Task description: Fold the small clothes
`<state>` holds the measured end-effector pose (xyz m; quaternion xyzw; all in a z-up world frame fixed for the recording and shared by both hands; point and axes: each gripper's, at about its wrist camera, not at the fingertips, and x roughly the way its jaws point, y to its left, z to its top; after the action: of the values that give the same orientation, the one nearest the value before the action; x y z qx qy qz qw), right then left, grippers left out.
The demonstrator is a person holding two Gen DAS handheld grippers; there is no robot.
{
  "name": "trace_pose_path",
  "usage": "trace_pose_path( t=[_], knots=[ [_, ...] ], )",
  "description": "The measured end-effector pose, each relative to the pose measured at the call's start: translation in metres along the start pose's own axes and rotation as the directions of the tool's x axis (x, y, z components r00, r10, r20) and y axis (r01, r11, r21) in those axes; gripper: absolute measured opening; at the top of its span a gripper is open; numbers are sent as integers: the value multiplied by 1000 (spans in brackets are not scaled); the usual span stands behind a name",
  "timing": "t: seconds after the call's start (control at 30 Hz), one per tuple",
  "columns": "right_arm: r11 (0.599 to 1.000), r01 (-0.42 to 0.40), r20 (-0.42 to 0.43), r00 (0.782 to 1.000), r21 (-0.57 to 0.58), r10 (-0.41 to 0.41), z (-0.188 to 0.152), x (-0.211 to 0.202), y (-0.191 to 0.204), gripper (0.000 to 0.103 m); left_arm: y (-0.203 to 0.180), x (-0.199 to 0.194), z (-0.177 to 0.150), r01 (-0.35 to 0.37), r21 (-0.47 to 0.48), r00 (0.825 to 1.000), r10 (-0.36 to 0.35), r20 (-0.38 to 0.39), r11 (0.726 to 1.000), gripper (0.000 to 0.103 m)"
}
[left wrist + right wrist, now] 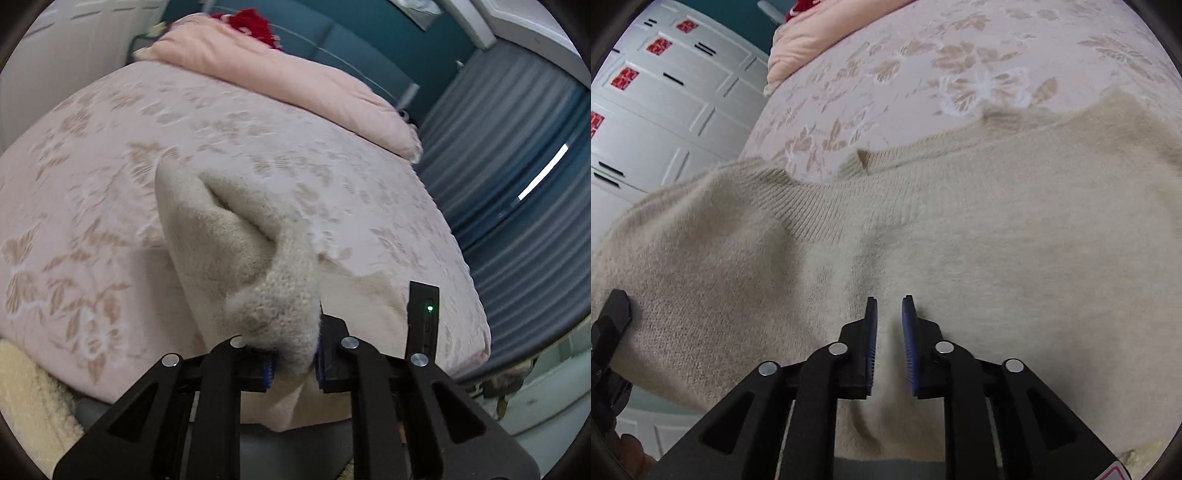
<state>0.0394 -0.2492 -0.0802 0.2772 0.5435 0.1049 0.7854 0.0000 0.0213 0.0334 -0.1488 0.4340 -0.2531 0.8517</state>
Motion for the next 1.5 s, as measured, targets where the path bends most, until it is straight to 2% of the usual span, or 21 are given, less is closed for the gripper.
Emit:
trace_pose_path(
  t=[0.13,0.27,0.33,0.37,0.4,0.43,0.5,0.6,0.7,0.73,0.83,0.9,1.13,1.17,1.23,1.27,1.3,1.33,1.37,1.4,1.5],
  knots=[
    [1000,2,104,995,24,-5,-2,-66,-37,33,-81,36,-17,86,180,994,-71,-85,980,15],
    [988,140,158,976,69,-149,-14,-110,-83,42,-116,97,-60,85,271,977,-27,-210,959,23],
    [985,122,169,976,118,-141,-22,-123,-107,43,-113,109,-77,49,272,967,22,-252,961,35],
    [984,105,176,976,146,-131,-26,-129,-116,48,-109,105,-84,62,263,967,7,-256,963,46],
    [982,87,185,976,169,-119,-30,-133,-123,57,-104,97,-88,73,263,970,-8,-242,962,61],
    [981,66,192,976,184,-102,-32,-136,-127,61,-98,87,-92,62,277,977,-1,-213,959,67],
    [980,11,191,980,200,-50,-35,-135,-129,71,-86,72,-95,-9,302,985,60,-159,953,87],
    [967,-80,154,987,240,44,-29,-124,-129,74,-64,61,-98,-107,322,979,156,-132,941,88],
    [951,-151,139,983,271,116,-22,-117,-122,74,-49,64,-106,-207,397,955,273,-118,894,88],
    [946,-164,138,982,278,130,-20,-118,-120,74,-47,66,-110,-212,410,948,288,-133,887,88],
    [944,-195,153,976,267,158,-15,-131,-110,77,-41,73,-119,-170,397,945,264,-194,902,88],
    [956,-177,154,978,233,144,-13,-138,-101,85,-42,80,-123,-162,408,941,265,-209,898,88],
    [985,-42,-4,999,168,43,-17,-91,-79,86,-42,97,-134,-196,461,931,312,-190,866,91],
    [987,-21,-18,1000,157,24,-16,-83,-76,80,-40,97,-135,-191,456,929,310,-201,869,91],
    [990,-29,-9,999,136,31,-11,-73,-68,47,-36,94,-135,-188,437,932,301,-205,880,91],
    [991,-25,-4,1000,128,26,-7,-70,-65,19,-34,94,-134,-192,427,931,302,-205,884,91],
    [993,-28,9,1000,115,27,-3,-72,-59,18,-32,94,-133,-203,416,930,307,-202,886,90],
    [992,-68,34,997,103,65,0,-78,-53,18,-29,94,-131,-215,403,928,315,-199,889,83],
    [988,-131,64,990,83,126,4,-89,-44,17,-26,95,-129,-217,390,926,315,-207,895,59],
    [978,-197,97,977,64,190,7,-102,-36,16,-23,95,-125,-233,376,923,326,-204,897,43],
    [952,-305,185,936,-2,300,5,-151,-24,15,-17,87,-116,-180,295,945,248,-212,938,26]
  ],
)
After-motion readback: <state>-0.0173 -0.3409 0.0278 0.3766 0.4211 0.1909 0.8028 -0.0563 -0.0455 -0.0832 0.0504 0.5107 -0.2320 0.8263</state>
